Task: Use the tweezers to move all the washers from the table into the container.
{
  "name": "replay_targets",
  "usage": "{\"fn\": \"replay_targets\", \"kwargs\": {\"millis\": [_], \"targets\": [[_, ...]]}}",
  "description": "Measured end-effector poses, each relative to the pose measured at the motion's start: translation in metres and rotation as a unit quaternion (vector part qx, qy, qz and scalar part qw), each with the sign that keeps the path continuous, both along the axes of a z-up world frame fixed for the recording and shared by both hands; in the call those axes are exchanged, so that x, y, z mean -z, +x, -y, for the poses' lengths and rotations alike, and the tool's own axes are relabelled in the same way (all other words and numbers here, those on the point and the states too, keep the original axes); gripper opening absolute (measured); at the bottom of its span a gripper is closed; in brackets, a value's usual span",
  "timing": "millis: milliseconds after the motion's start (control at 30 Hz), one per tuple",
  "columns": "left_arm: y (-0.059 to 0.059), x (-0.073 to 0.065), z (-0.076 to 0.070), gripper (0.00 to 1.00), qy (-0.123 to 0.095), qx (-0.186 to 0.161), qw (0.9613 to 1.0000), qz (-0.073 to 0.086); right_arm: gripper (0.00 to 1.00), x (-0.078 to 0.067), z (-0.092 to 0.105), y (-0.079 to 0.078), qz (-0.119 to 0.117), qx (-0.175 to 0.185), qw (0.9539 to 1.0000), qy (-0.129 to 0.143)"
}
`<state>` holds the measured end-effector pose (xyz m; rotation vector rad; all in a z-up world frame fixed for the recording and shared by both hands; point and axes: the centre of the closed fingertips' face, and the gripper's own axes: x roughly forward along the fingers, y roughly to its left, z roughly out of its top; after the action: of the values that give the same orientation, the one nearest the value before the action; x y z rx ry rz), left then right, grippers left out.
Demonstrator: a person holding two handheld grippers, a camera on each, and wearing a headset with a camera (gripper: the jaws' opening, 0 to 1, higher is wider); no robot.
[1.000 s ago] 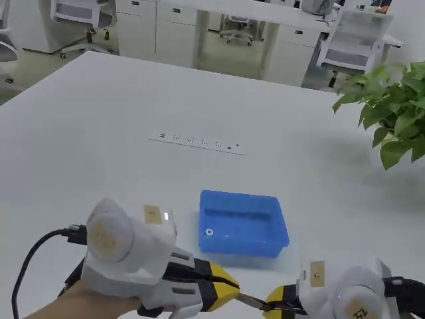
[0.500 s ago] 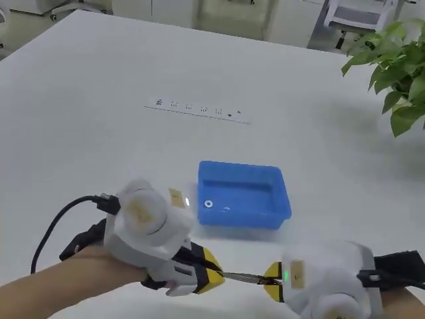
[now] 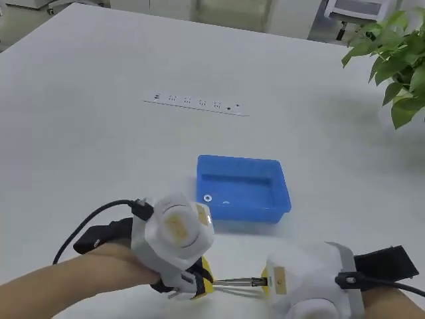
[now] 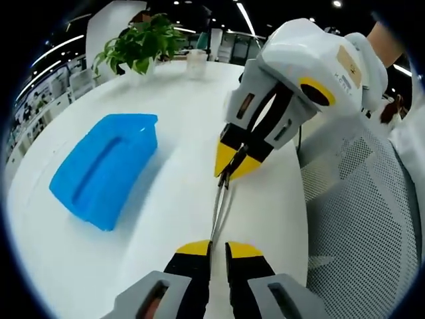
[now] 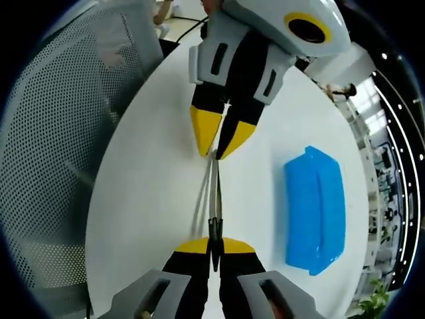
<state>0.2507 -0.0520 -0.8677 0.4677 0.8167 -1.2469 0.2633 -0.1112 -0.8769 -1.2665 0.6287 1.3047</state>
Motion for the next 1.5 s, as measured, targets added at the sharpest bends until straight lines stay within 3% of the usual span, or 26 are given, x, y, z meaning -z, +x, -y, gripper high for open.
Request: {"fn": "replay_targets", "kwargs": {"millis": [67, 267, 367, 433, 467, 500, 533, 567, 667, 733, 800, 867, 967, 1067, 1100, 1167, 1200, 1300, 1433, 1500], "targets": [[0.000, 0.000, -0.002, 0.06, 0.007, 0.002, 1.0000, -0.005, 0.00, 0.000, 0.000, 0.001, 0.002, -0.002, 1.0000, 0.002], [0.007, -0.002, -0.004, 0.09, 0.014, 0.002, 0.9999, 0.004, 0.00, 0.000, 0.001, 0.000, 0.006, -0.007, 0.9999, 0.012], [0.006, 0.010, -0.011, 0.11, 0.050, 0.028, 0.9982, 0.016, 0.00, 0.000, 0.002, 0.000, 0.016, -0.020, 0.9996, 0.011], [0.002, 0.014, -0.012, 0.10, 0.057, 0.026, 0.9981, 0.005, 0.00, 0.001, 0.002, 0.000, 0.017, -0.021, 0.9995, 0.013], [0.007, 0.011, -0.008, 0.08, 0.043, 0.027, 0.9986, 0.017, 0.00, 0.001, 0.002, 0.001, 0.020, -0.022, 0.9994, 0.015], [0.005, 0.014, -0.011, 0.06, 0.054, 0.027, 0.9981, 0.009, 0.00, 0.000, 0.001, 0.001, 0.021, -0.022, 0.9994, 0.016], [0.006, 0.015, -0.009, 0.04, 0.052, 0.035, 0.9979, 0.017, 0.00, 0.000, 0.000, 0.001, 0.020, -0.019, 0.9994, 0.020], [0.011, 0.015, -0.010, 0.00, 0.060, 0.042, 0.9965, 0.039, 0.01, 0.001, 0.000, 0.001, 0.018, -0.017, 0.9994, 0.023], [0.008, 0.015, -0.009, 0.00, 0.062, 0.052, 0.9958, 0.044, 0.02, 0.003, -0.001, 0.004, 0.012, 0.018, 0.9989, 0.042], [0.007, 0.014, -0.009, 0.00, 0.064, 0.051, 0.9955, 0.049, 0.03, 0.004, -0.001, 0.001, -0.010, 0.041, 0.9976, 0.055], [0.007, 0.014, -0.010, 0.00, 0.067, 0.057, 0.9943, 0.062, 0.04, 0.005, -0.001, -0.001, -0.029, 0.069, 0.9944, 0.074], [0.005, 0.014, -0.009, 0.00, 0.068, 0.058, 0.9939, 0.064, 0.05, 0.003, 0.000, -0.002, -0.036, 0.091, 0.9916, 0.085], [0.006, 0.013, -0.009, 0.00, 0.070, 0.054, 0.9939, 0.066, 0.07, 0.003, 0.000, -0.004, -0.069, 0.136, 0.9826, 0.105], [0.006, 0.013, -0.008, 0.00, 0.073, 0.043, 0.9946, 0.059, 0.09, 0.002, 0.002, -0.007, -0.110, 0.194, 0.9662, 0.129], [0.006, 0.013, -0.008, 0.00, 0.074, 0.042, 0.9946, 0.060, 0.09, 0.002, 0.005, -0.006, -0.113, 0.211, 0.9612, 0.137], [0.005, 0.013, -0.008, 0.00, 0.077, 0.041, 0.9942, 0.062, 0.09, 0.004, 0.010, -0.007, -0.115, 0.225, 0.9581, 0.135], [0.005, 0.012, -0.007, 0.00, 0.078, 0.041, 0.9941, 0.064, 0.10, 0.002, 0.011, -0.007, -0.115, 0.245, 0.9511, 0.149], [0.005, 0.013, -0.007, 0.00, 0.079, 0.036, 0.9939, 0.068, 0.12, -0.001, 0.016, -0.011, -0.120, 0.266, 0.9438, 0.156], [0.005, 0.012, -0.007, 0.00, 0.082, 0.023, 0.9942, 0.066, 0.16, -0.015, 0.019, -0.013, -0.121, 0.315, 0.9220, 0.191], [0.004, 0.012, -0.007, 0.04, 0.079, 0.016, 0.9948, 0.062, 0.19, -0.024, 0.022, -0.013, -0.120, 0.344, 0.9079, 0.207]]}}
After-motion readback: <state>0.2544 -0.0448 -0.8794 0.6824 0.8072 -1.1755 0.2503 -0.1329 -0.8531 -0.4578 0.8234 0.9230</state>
